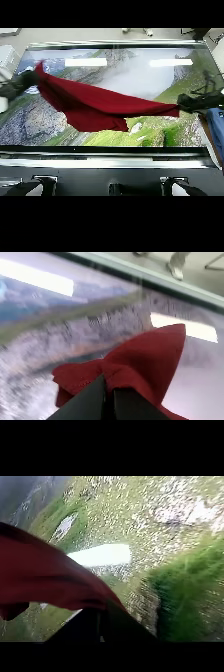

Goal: Fold the clothes and pants, and hang the long-sleeved shirts on hangers.

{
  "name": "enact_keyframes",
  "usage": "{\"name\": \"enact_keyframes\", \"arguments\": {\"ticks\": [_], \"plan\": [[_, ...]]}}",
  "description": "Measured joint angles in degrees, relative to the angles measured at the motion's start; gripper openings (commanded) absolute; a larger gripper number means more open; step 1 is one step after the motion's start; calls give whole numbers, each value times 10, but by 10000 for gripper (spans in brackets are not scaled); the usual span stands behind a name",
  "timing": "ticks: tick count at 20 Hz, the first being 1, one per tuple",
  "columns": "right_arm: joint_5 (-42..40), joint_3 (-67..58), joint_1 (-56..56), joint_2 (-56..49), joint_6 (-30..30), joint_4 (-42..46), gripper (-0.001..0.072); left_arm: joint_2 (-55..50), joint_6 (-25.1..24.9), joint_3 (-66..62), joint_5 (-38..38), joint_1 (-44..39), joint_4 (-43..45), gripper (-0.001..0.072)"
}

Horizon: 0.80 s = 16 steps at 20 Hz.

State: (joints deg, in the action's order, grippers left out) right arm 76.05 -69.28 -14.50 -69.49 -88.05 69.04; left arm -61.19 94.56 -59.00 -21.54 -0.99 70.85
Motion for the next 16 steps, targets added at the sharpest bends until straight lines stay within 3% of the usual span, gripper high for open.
{"name": "enact_keyframes", "arguments": {"ticks": [3, 4, 5, 6, 9, 13, 16], "plan": [[-9, 7, 18, -59, 2, -20, 35, -104, 1, -2, 3, -64, -33, 29], [-11, 8, 26, -75, 4, -22, 35, -129, 1, -3, -9, -84, -42, 84], [-12, 9, 33, -86, 4, -23, 35, -149, 0, -3, -28, -102, -50, 342], [-14, 10, 39, -95, 4, -23, 35, -161, 0, -5, -58, -113, -56, 703], [-14, 10, 49, -109, 4, -9, 35, -169, -10, -37, -202, -97, -38, 716], [7, 11, 54, -115, 5, 19, 35, -153, -12, -54, -441, 7, -1, 713], [18, 11, 55, -116, 6, 28, 35, -129, -12, 29, -508, 54, -45, 712]]}}
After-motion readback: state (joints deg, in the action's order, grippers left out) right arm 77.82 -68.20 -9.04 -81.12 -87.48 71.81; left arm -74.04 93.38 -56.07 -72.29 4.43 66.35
